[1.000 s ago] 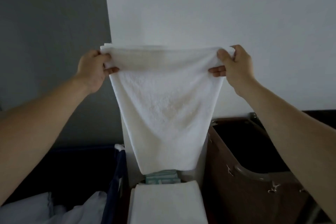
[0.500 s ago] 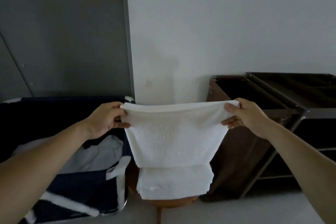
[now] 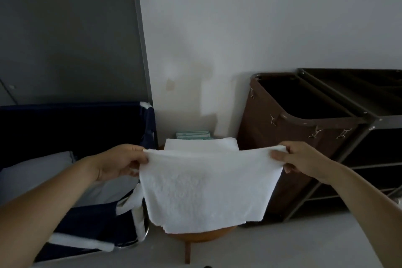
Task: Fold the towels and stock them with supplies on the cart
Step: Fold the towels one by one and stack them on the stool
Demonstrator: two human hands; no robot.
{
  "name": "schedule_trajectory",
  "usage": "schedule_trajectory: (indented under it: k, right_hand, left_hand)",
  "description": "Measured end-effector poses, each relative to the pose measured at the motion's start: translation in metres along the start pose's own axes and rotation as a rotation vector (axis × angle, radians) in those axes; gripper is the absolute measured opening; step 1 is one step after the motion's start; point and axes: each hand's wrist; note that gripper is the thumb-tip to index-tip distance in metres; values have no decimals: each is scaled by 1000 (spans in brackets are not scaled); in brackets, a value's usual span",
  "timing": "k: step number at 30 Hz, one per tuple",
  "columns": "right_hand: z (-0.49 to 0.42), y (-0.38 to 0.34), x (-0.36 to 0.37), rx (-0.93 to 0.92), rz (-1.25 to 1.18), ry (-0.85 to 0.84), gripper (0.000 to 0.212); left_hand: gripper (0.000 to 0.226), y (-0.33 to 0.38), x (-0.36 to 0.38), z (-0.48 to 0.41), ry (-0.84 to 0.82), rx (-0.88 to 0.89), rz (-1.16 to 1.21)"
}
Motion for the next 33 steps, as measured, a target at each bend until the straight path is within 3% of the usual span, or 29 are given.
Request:
schedule_trajectory:
  k: [5, 9, 13, 17, 22, 28, 31, 33]
  right_hand:
    - [-118, 27, -1, 20, -111, 44, 24]
    - [-216, 79, 30, 192, -387, 21, 25]
    - [-283, 136, 83, 408, -495, 38, 23]
    - [-300, 171, 119, 548, -458, 110, 33]
    - [-304, 165, 114, 478, -367, 185, 24]
    - [-326, 145, 86, 398, -482, 337, 24]
    - [-347, 154, 89, 471, -456, 256, 20]
    - [-349, 163, 104, 541, -364, 216, 33]
  left_hand:
    - [22, -2, -23, -107, 199, -66, 115]
    - [10, -35, -23, -204, 356, -208, 185]
    - [11, -87, -9, -282, 384, -331, 183]
    - [36, -126, 8, -311, 345, -407, 188]
    - [14, -130, 8, -312, 445, -301, 46]
    - [16, -100, -21, -343, 610, -127, -183]
    - [30, -107, -28, -370, 498, -235, -271]
    - [42, -123, -20, -370, 450, -329, -280]
Point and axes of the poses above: each hand's wrist, its own z-axis away from the middle knuckle, its own x-axis out of the palm, y = z × x, and after that the axes turned 7 degrees about -y, right-handed
